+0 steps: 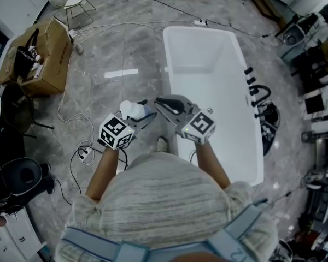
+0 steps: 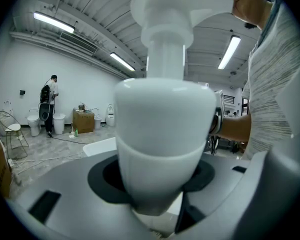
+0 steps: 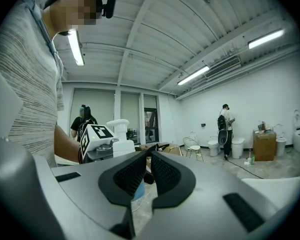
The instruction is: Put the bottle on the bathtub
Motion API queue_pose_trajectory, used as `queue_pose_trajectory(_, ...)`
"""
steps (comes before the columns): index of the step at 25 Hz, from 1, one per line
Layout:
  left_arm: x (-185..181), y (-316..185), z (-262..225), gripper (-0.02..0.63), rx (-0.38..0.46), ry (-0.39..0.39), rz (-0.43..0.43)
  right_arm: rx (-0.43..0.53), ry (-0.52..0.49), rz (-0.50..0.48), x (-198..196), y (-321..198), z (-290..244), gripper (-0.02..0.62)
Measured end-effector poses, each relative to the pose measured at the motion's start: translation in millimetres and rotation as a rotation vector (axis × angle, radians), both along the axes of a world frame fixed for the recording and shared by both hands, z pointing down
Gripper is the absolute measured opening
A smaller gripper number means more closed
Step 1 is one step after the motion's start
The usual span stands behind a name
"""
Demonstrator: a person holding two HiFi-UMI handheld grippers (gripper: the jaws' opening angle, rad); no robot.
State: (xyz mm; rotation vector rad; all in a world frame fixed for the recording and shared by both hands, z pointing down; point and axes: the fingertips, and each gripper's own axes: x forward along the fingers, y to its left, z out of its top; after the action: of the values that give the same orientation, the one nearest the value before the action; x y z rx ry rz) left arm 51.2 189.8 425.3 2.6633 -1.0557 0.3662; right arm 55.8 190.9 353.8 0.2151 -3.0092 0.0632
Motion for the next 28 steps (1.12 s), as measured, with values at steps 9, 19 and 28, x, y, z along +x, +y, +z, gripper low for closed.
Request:
queue_pose_trajectory(9,23.3,-26.6,-5.0,0.250,-0.014,0.034,0.006,-0.015,-0.016,-0.013,24.7,-30.2,-5.4,0.006)
queue_pose_trajectory(19,18.1,-18.3,-16.3,0.250,-0.029,0.011,0.055,-0.046,-0.060,0.001,62.5,-53.4,-10.3,0.006)
queue_pose_trajectory(28,33.0,-41.6,-18.6,0.249,-0.063,0.000,0.199,-0.094,-0.076,-0.033,58.5,-85.4,-9.0,0.006)
